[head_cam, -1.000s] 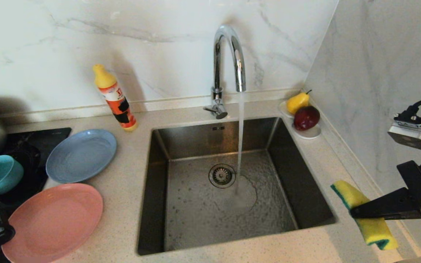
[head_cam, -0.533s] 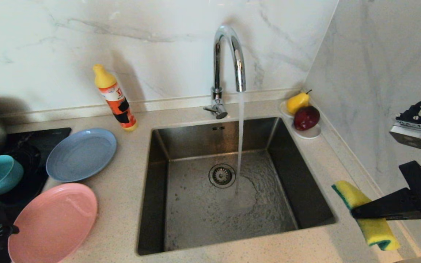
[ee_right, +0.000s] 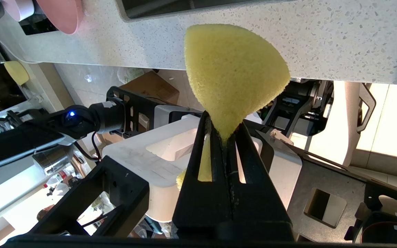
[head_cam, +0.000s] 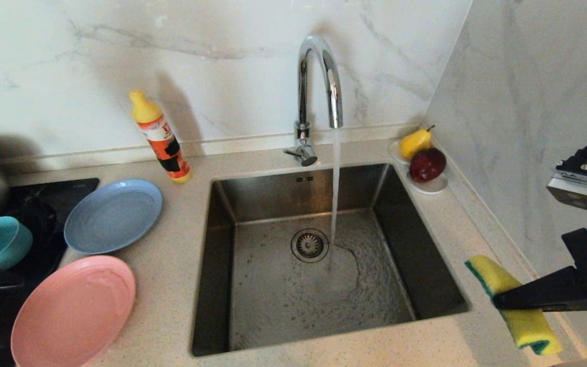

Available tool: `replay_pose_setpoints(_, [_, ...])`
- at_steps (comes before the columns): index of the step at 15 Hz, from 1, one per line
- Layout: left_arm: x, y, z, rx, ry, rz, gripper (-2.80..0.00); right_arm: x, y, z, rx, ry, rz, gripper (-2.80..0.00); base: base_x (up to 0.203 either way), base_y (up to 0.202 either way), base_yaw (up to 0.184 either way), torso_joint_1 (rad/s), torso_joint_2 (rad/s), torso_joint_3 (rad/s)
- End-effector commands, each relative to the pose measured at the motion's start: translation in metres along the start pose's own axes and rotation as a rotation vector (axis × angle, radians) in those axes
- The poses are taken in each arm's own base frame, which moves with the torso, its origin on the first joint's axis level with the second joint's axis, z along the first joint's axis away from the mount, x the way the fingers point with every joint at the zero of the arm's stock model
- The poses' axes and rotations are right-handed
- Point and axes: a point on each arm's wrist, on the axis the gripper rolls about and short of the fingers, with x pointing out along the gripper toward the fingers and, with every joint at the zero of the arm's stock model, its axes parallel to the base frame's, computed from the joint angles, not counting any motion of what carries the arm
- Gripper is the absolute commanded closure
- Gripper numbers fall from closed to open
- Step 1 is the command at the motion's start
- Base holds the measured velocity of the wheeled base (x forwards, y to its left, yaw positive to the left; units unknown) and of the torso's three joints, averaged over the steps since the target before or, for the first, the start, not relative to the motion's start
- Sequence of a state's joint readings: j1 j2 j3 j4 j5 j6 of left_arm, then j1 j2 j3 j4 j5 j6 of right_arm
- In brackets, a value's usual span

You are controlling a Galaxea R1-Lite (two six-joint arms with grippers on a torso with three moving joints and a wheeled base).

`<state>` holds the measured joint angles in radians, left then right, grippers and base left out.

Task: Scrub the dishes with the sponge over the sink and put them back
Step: Put down the sponge

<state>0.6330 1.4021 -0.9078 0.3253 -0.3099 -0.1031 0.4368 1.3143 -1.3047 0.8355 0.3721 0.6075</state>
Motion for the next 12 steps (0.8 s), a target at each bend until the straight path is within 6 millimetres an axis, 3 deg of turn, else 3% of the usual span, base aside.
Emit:
replay_pose_setpoints(1, [-0.028, -0.023, 0.010, 0.106, -0.105, -0.105, 0.00, -0.002, 0.001, -0.001, 0.002, -0.001, 0.005, 0.00, 0.000, 0.000, 0.000, 0.000, 0.00, 0.000])
replay_pose_setpoints(4, [-0.026, -0.061, 0.025, 0.325, -0.304, -0.130, 0.00, -0.007, 0.003, -0.002, -0.008, -0.014, 0.017, 0.00, 0.000, 0.000, 0.000, 0.000, 0.00, 0.000])
replay_pose_setpoints(6, [-0.028, -0.098, 0.023, 0.428, -0.437, -0.154, 0.00, -0.006, 0.002, -0.003, -0.006, -0.010, 0.014, 0.00, 0.000, 0.000, 0.000, 0.000, 0.00, 0.000])
replay_pose_setpoints(8, [-0.051, -0.122, 0.011, 0.476, -0.597, -0.210, 0.00, -0.002, 0.001, -0.002, 0.000, 0.002, 0.005, 0.00, 0.000, 0.000, 0.000, 0.000, 0.00, 0.000])
replay_pose_setpoints(12, [-0.135, -0.088, -0.041, 0.472, -0.833, -0.225, 0.00, -0.004, -0.001, -0.005, 0.000, 0.001, 0.005, 0.00, 0.000, 0.000, 0.000, 0.000, 0.00, 0.000])
